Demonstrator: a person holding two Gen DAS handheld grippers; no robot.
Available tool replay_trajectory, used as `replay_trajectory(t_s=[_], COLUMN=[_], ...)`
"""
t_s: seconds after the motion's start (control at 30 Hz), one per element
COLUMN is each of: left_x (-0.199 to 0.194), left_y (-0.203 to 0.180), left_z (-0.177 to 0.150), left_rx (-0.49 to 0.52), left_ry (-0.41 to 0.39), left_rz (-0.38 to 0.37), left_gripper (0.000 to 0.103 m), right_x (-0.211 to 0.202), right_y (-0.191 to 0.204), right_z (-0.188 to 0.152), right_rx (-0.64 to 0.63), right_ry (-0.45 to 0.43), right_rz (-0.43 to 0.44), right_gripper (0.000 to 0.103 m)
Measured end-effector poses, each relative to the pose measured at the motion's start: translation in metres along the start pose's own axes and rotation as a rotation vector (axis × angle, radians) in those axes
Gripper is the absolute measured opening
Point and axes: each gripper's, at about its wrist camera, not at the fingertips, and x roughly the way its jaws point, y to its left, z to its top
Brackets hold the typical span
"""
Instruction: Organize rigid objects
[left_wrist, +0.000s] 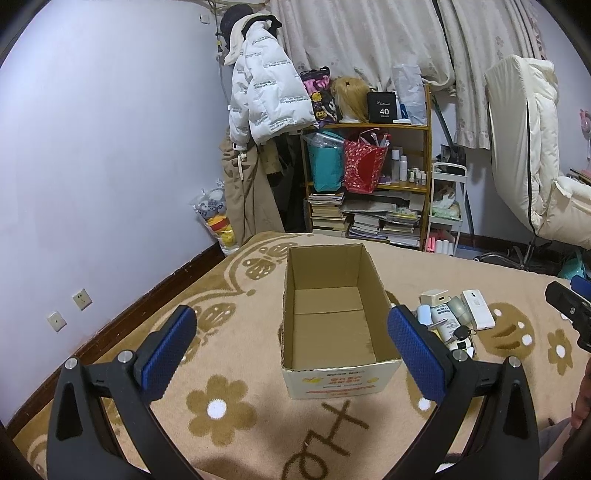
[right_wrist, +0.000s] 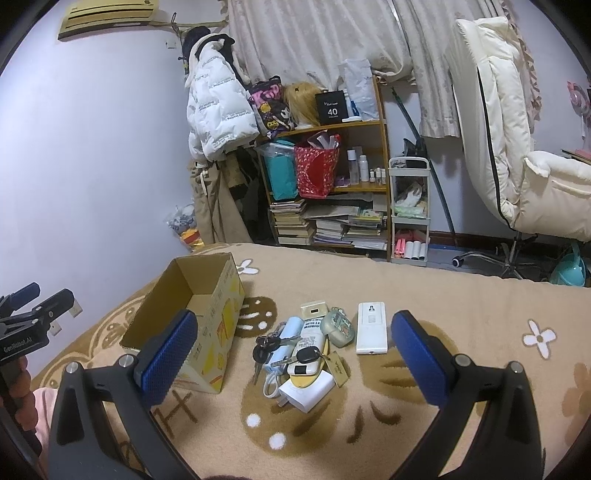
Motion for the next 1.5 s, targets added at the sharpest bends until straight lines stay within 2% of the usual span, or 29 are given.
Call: replay_trajectory(t_s=[1.0, 1.23, 1.5], left_x=[0.004, 0.008, 0.030], left_y=[0.003, 0.002, 0.004], left_z=[-0.001, 0.011, 0.031], left_rx=[0.009, 0.027, 0.049], left_ry=[0.003, 0.017, 0.017], left_rz=[0.014, -0.001, 0.004], left_gripper=[0.102, 0.102, 0.102], right_x=[0.002, 0.019, 0.035], right_y=[0.001, 0.005, 0.015], right_z=[0.001, -0.009, 0.004], right_rx=[0.000, -0.013, -0.059], right_ry=[0.009, 0.035, 0.050], right_rz=[0.000, 0.048, 0.043], right_gripper=[0.103, 0.103, 0.103])
